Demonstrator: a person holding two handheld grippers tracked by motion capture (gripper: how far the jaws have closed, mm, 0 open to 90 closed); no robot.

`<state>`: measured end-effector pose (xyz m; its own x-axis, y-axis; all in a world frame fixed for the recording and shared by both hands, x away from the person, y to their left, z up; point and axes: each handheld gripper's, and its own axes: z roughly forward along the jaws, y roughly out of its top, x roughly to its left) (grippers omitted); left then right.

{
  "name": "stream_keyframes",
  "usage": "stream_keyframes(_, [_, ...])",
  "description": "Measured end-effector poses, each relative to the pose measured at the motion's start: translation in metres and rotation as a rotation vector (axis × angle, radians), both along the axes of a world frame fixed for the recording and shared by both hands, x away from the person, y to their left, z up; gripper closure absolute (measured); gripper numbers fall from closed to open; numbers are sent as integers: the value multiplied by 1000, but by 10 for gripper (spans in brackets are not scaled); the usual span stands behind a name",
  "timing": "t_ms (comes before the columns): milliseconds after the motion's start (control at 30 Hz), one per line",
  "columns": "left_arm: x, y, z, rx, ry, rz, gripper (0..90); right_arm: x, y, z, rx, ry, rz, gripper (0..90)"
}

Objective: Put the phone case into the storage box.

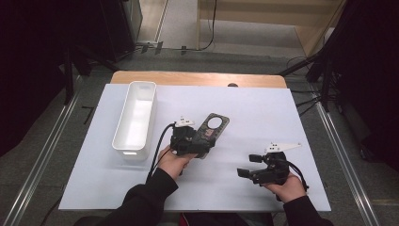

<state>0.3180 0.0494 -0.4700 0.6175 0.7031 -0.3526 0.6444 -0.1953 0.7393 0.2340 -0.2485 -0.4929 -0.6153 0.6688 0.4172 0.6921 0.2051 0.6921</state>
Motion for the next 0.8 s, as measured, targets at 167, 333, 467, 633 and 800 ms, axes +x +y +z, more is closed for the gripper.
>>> stream_keyframes(167, [-1, 2, -3, -13, -1, 15, 114, 0, 0, 0, 5, 1, -6, 88])
stream_keyframes(333, [-1, -2, -8, -8, 2, 9, 114, 1, 2, 3, 19, -8, -16, 88])
stream_keyframes(467, [1, -1, -9, -15, 2, 11, 114, 5, 4, 4, 30, -3, -23, 88])
stream_keyframes(633, [3, 2, -8, -36, -3, 36, 115, 12, 8, 5, 49, 18, -53, 88])
stream_keyframes(800, [7, 0, -8, -52, 0, 44, 114, 18, 13, 7, 43, 21, -72, 88])
